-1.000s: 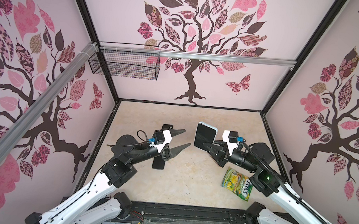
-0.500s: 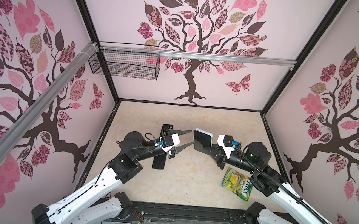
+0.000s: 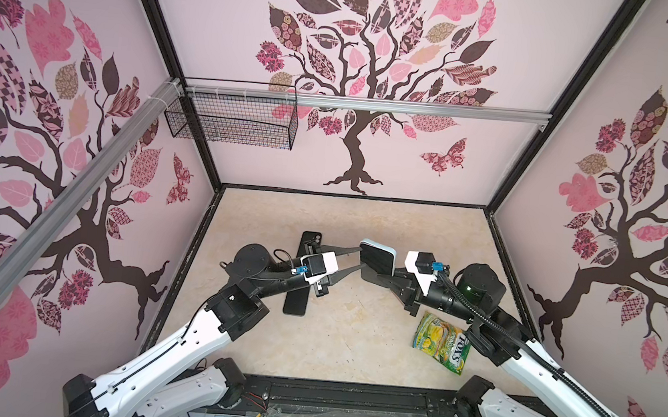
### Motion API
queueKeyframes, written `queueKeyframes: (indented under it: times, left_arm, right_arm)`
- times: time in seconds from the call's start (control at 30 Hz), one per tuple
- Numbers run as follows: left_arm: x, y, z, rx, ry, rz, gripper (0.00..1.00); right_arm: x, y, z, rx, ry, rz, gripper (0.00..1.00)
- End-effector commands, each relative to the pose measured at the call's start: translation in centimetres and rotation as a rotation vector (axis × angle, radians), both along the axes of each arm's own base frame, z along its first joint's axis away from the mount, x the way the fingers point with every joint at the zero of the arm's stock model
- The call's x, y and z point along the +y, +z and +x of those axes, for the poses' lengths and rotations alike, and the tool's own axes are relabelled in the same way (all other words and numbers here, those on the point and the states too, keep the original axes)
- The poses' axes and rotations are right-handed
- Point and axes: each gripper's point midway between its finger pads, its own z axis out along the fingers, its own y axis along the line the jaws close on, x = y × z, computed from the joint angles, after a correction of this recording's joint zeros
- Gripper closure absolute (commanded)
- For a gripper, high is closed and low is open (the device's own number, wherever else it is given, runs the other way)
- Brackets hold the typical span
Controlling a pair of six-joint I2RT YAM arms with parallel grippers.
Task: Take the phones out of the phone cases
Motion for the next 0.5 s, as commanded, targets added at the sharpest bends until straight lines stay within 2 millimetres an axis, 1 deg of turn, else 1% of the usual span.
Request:
queueKeyframes:
  times: [0.0, 0.27, 0.47]
  left_arm:
    - [0.29, 2.48, -0.5, -0.052, -0.003, -0.038, 0.67]
    - [0.84, 2.9, -0.09, -0.057, 0.039, -0.064, 0.67]
    - [0.76, 2.69, -0.04, -0.051, 0.038, -0.056, 0.67]
  right_arm:
    - [-0.33, 4.25, -1.02, -0.102, 0.027, 0.071, 1.0]
    - [-0.72, 4.43, -0.87, -0.11, -0.001, 0.083, 1.0]
    - [-0.74, 4.64, -1.04, -0.11, 0.005, 0.093, 1.0]
